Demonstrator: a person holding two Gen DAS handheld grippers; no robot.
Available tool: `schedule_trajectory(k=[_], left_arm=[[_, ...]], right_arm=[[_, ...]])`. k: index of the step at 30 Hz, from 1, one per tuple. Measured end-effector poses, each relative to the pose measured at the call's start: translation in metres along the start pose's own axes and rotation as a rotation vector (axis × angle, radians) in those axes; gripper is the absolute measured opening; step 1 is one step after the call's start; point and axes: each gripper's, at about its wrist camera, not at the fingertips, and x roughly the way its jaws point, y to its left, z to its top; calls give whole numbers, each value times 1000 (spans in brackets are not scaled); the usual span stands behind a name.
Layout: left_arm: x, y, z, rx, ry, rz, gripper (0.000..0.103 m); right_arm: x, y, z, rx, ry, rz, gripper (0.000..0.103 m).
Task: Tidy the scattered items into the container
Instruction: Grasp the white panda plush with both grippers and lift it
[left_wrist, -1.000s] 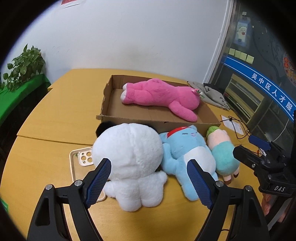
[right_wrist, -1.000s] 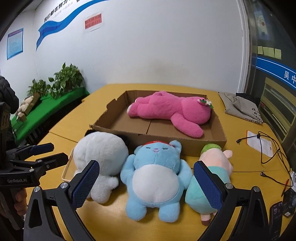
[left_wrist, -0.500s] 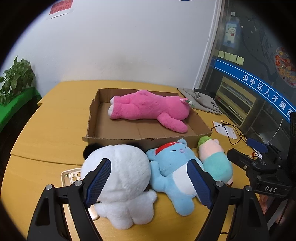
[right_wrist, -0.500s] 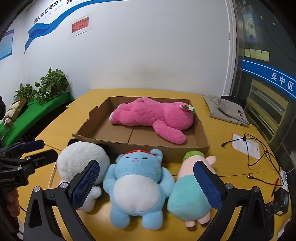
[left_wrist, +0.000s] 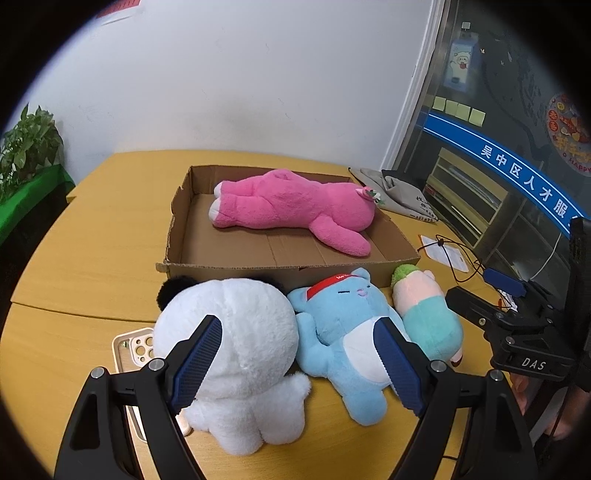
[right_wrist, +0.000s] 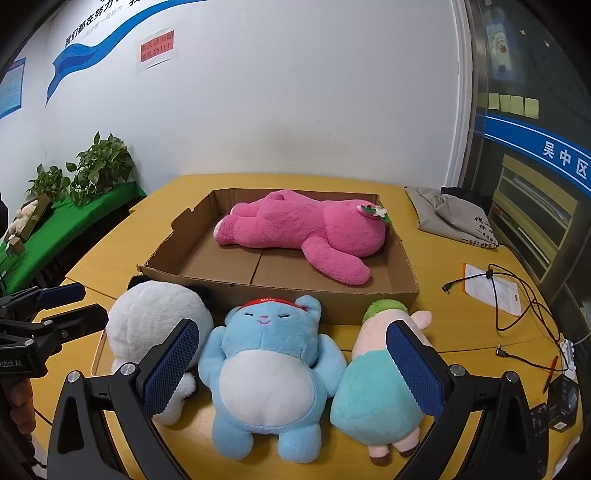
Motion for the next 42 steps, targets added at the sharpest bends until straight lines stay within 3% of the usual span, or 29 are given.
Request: schedule_trajectory(k=[2, 5, 11, 16, 19, 24, 29, 33, 37, 42], left_arm=[[2, 11, -3, -26, 11, -22, 84], [9, 36, -9, -67, 40, -59, 84], [37, 92, -15, -147, 91, -35, 84], [67, 130, -19, -197, 133, -66, 84], [78, 140, -22, -226, 149, -178, 84], [89, 143, -28, -227, 174, -254, 79], [86, 134, -26, -212, 183, -272, 57], [67, 124, -19, -195, 154, -272, 50], [39, 106, 14, -141, 79, -288, 50], [23, 88, 99, -22, -19, -302, 50]], right_arm=[[5, 2, -1, -11, 3, 38, 103], [21, 14, -8, -58, 39, 167, 103], [61, 73, -25, -218, 89, 378, 103], [102, 110, -26, -268, 91, 399, 103], [131, 122, -24, -267, 142, 416, 103], [150, 136, -30, -250, 169, 445, 102], [146, 131, -35, -217, 160, 451, 80], [132, 122, -34, -154, 132, 471, 66], [99, 117, -12, -137, 49, 459, 64], [69, 104, 57, -147, -95, 410, 64]])
